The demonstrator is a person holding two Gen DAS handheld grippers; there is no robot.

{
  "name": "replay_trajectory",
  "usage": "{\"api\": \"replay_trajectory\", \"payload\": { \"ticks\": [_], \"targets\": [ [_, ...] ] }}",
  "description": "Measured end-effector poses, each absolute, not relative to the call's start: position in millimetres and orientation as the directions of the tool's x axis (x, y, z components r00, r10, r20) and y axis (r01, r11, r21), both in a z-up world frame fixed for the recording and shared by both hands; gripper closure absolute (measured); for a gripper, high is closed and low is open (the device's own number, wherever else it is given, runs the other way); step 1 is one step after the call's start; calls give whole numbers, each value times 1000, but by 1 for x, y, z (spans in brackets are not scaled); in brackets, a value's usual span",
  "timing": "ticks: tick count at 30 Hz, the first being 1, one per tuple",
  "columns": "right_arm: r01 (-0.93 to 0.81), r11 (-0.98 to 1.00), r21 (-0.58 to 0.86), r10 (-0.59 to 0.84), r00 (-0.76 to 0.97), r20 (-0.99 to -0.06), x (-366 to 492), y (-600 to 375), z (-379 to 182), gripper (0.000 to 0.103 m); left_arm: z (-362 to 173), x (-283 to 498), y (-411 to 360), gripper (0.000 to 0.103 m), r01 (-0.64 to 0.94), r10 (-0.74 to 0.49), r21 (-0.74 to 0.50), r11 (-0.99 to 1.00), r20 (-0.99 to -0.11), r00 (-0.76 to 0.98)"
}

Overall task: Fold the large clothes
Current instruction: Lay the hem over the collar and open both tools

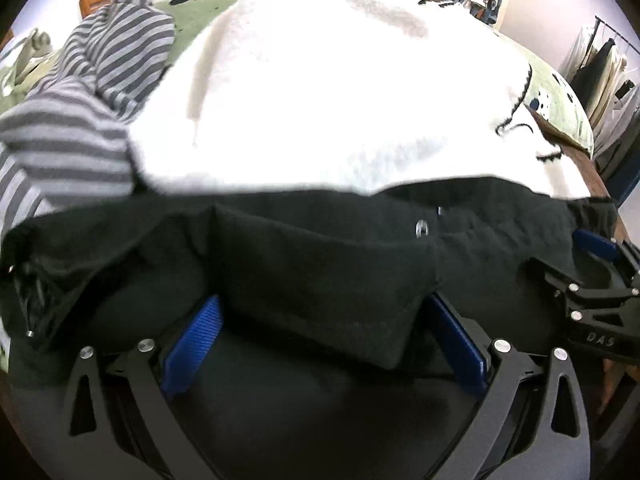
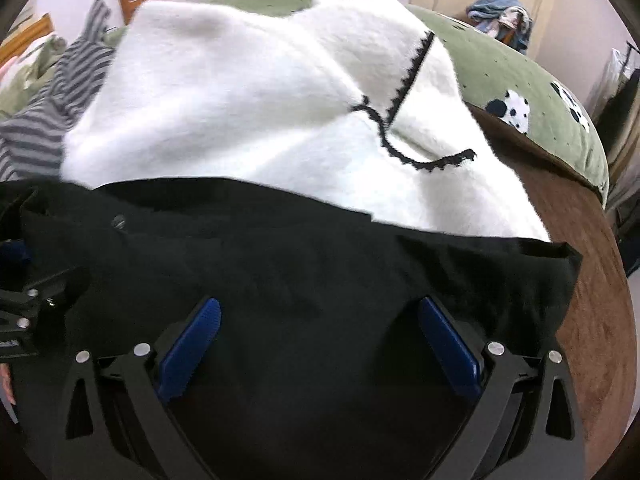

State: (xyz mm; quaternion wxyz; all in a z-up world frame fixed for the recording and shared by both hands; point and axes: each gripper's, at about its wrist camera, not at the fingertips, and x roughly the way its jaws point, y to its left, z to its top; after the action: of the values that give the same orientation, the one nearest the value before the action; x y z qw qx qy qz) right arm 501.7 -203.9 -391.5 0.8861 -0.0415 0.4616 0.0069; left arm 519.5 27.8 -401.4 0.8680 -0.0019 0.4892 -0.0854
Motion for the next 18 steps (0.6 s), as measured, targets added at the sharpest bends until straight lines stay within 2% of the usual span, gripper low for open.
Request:
{"api": "replay_trajectory", "payload": {
  "ticks": [10,18],
  "targets": [
    [-31,998,-55,-28,568,-823,524,-213,-406,5,-421,549,30,5,136,-190,-141,981,-852,487],
    [-56,996,-66,-21,584,-811,512,-211,-387,5,-401,543,23,7,98,-173,-143,985,-862,477]
  ]
}}
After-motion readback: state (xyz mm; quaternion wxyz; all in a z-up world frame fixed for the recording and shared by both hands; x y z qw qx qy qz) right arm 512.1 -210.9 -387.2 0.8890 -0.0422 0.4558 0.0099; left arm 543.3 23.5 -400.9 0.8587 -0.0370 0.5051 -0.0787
